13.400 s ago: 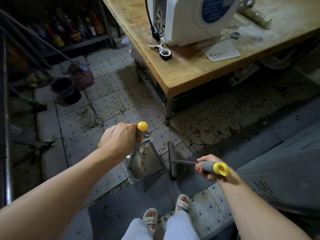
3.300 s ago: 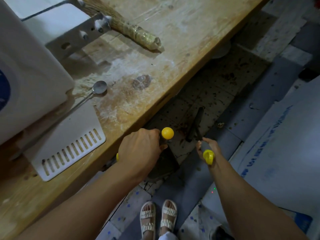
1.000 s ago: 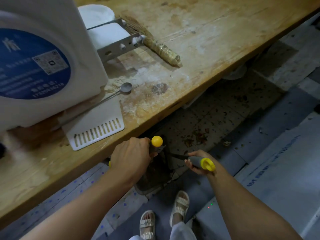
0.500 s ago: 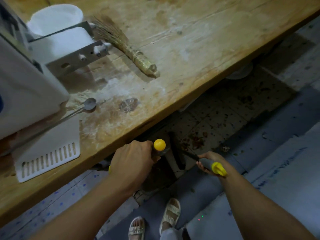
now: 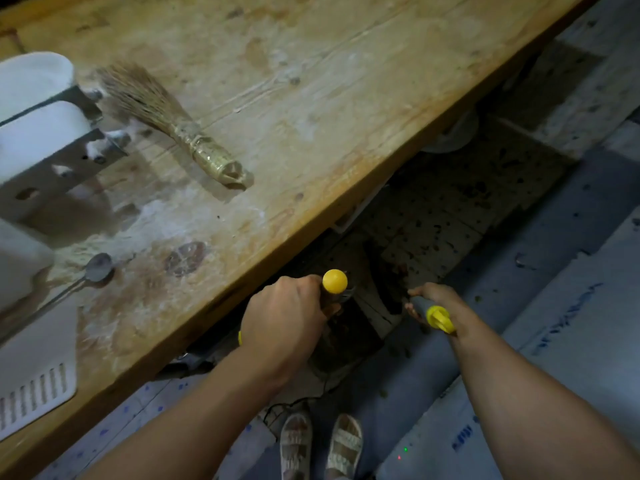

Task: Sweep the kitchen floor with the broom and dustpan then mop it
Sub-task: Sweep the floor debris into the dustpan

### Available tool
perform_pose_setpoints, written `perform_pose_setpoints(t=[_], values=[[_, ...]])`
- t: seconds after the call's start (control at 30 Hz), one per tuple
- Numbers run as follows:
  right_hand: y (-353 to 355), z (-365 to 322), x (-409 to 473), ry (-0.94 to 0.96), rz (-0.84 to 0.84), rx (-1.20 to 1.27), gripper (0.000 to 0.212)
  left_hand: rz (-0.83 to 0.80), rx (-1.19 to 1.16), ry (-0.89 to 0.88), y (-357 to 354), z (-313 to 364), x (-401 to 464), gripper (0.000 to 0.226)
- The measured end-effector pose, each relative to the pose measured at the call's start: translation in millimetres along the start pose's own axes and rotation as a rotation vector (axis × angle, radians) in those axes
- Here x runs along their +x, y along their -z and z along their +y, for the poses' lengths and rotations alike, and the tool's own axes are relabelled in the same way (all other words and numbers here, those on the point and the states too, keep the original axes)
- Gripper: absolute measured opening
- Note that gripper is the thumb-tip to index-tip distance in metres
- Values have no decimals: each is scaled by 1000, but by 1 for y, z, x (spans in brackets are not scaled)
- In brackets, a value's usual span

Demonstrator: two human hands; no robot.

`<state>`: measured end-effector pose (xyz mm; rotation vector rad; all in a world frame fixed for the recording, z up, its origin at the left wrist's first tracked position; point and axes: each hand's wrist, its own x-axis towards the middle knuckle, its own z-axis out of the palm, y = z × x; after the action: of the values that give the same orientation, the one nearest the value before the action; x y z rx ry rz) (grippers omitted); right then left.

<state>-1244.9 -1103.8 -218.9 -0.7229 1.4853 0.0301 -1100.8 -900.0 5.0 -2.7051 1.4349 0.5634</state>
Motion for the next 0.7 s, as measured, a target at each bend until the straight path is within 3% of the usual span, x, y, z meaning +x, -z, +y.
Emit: perform_pose_setpoints(t=[0.23,0.7], values=[[13,-8,-16,48,70,20,22,13,21,-44,8,3,16,27],[-19,-25,-46,-54,-167,232,22,4,29,-142,36,-1,31,13]])
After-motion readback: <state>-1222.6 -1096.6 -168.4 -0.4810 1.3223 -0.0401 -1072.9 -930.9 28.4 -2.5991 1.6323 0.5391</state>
